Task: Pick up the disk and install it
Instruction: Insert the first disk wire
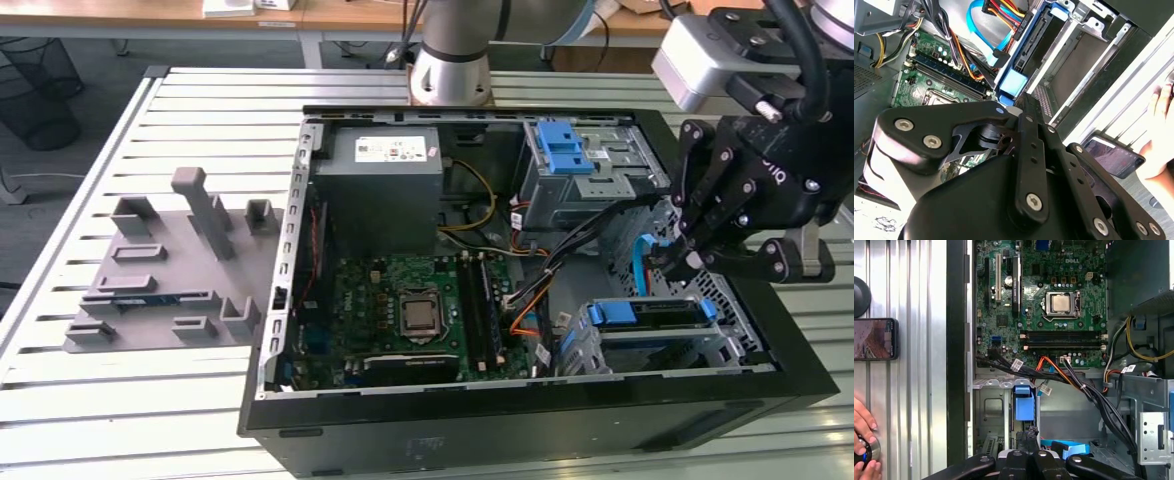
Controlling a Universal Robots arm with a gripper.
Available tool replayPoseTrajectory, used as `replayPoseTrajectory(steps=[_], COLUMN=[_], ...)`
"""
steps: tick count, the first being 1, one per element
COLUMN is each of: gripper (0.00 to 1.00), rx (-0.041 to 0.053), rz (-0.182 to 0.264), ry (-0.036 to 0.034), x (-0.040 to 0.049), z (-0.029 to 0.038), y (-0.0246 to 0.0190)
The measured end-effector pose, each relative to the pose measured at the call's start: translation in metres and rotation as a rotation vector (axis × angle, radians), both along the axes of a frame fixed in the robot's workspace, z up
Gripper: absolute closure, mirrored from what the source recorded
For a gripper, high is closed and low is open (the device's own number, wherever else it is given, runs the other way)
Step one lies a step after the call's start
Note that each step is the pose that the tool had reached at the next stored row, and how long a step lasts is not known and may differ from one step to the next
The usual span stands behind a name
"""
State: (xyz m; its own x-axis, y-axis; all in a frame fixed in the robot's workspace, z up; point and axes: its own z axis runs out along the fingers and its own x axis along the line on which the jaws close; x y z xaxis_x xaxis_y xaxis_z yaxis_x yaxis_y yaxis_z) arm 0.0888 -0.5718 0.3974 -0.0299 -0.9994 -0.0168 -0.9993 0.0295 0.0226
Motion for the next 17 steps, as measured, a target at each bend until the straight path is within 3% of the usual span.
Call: replayPoseTrajectory(steps=[17], gripper=[0.89], rx=[0.0004], rz=[0.000], ry=[-0.0018], x=[0.0020], z=[-0.0015], y=[0.0003])
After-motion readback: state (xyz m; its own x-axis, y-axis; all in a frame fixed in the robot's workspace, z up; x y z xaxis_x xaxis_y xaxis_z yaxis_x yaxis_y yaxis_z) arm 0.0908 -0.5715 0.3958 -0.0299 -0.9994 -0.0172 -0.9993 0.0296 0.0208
